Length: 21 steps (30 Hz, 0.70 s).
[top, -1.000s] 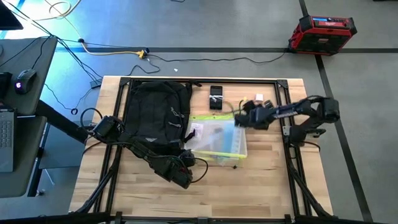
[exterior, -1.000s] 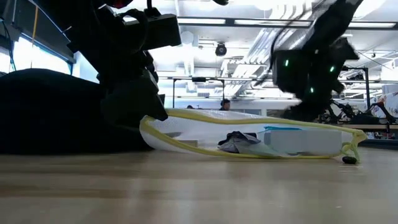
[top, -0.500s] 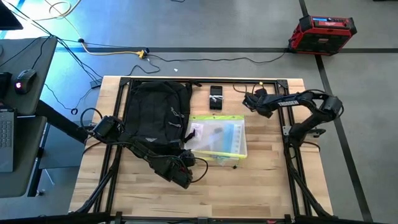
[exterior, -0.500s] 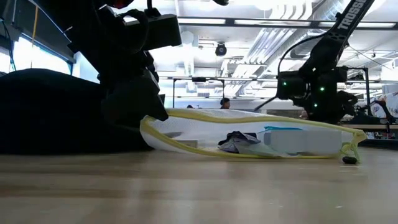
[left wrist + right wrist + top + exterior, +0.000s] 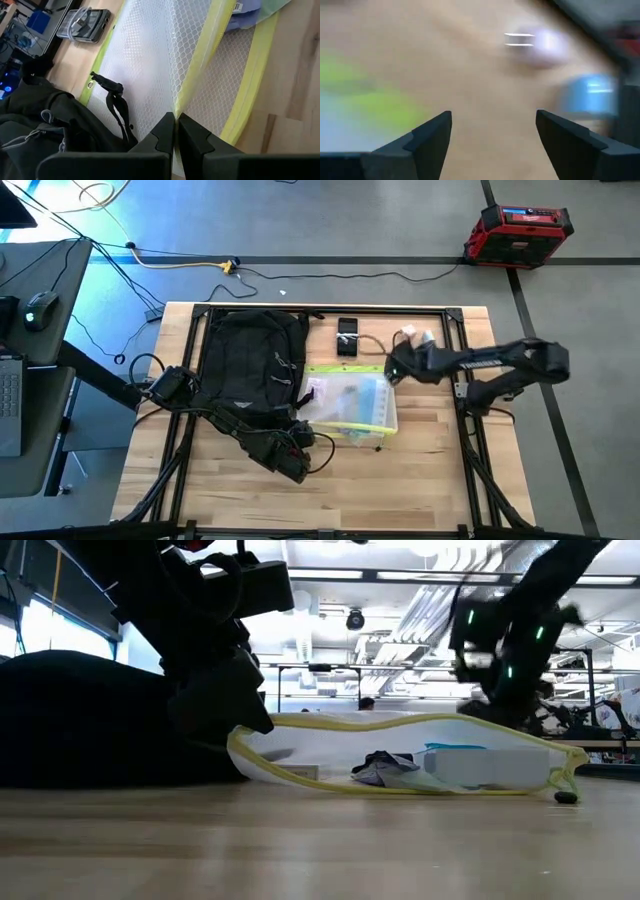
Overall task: Unpack backpack
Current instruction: Remove the blue coffee pack from the zip bag
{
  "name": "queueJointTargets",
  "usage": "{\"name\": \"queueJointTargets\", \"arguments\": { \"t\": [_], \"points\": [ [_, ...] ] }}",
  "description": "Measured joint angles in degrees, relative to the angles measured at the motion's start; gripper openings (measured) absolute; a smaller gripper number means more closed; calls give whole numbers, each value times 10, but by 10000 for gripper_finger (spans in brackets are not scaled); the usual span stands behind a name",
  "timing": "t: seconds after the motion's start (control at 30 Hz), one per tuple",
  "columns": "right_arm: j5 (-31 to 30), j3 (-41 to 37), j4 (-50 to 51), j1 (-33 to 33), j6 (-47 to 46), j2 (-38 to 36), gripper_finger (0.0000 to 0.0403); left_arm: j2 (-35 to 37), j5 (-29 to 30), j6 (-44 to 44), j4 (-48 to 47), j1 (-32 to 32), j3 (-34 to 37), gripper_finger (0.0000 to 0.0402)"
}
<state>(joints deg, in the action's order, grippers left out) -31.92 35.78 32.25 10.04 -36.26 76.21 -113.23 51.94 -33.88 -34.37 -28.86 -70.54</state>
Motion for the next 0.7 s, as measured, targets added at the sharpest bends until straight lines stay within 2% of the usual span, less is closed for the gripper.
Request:
{"name": "queueJointTargets", "arguments": {
  "t": [0.07,0.17,0.27,0.37,0.4,0.47,0.6,0.7],
  "points": [
    [43,3,-41,-78,-27,-17,269,0,-3,0,0,0,0,0],
    [43,5,-142,-218,-41,-16,258,0,-4,-3,0,0,0,0],
    [-12,6,-287,-349,-45,12,247,0,-4,-4,0,0,0,0],
    [-76,7,-447,-441,-31,59,238,0,-4,-6,15,0,0,0],
    [-82,10,-486,-461,-20,81,235,0,-4,-9,25,0,0,0],
    [-74,36,-495,-480,17,123,230,0,0,-29,54,4,0,0],
    [-81,121,-435,-468,64,173,218,8,6,-12,116,8,0,0],
    [-81,172,-306,-439,34,218,209,11,8,7,150,8,0,0]
  ]
}}
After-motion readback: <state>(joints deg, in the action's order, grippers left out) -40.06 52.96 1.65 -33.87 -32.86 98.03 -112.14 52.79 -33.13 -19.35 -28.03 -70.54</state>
